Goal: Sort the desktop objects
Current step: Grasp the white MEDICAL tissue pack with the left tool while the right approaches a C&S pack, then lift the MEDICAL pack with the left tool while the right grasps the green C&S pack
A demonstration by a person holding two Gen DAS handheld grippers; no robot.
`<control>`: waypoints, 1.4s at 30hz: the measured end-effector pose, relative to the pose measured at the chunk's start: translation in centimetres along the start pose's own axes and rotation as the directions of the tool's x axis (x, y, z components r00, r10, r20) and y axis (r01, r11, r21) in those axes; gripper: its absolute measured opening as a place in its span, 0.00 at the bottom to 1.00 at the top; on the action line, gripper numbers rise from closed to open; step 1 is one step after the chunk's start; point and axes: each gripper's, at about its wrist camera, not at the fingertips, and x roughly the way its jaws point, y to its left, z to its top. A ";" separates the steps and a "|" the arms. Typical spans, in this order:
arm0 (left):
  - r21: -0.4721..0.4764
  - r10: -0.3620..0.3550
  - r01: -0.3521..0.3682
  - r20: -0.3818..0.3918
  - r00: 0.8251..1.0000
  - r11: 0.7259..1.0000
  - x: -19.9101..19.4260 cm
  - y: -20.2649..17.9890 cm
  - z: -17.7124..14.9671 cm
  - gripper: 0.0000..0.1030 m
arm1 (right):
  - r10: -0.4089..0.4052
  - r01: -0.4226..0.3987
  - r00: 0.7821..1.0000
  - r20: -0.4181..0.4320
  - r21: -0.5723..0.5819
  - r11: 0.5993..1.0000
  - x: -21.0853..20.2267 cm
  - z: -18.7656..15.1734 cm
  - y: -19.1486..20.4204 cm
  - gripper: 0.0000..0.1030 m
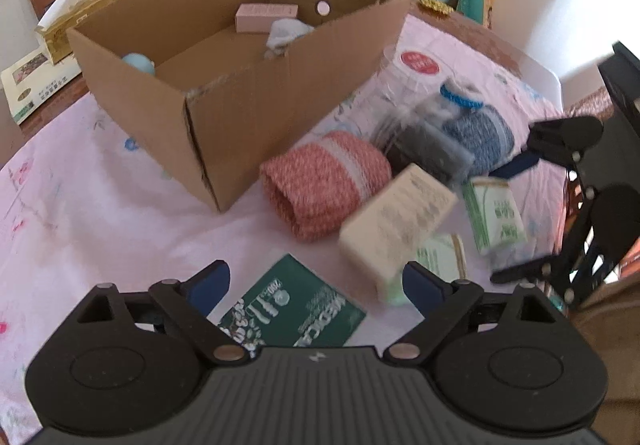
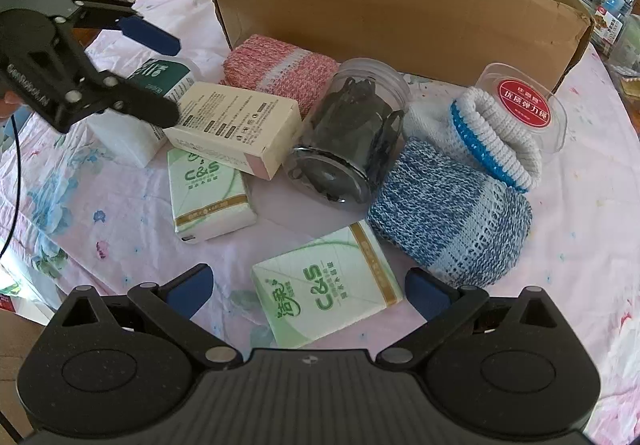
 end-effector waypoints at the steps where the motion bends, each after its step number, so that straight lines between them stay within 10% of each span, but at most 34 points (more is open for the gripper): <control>1: 0.004 0.005 -0.005 -0.008 1.000 1.000 -0.2 -0.1 -0.3 0.90 | 0.001 -0.001 1.000 -0.001 -0.003 1.000 0.0 0.0 0.0 1.00; 42: -0.031 0.067 -0.070 -0.080 0.994 0.997 0.5 -1.0 -3.6 0.84 | 0.082 -0.103 0.994 -0.075 -0.356 0.929 1.0 0.7 1.8 0.99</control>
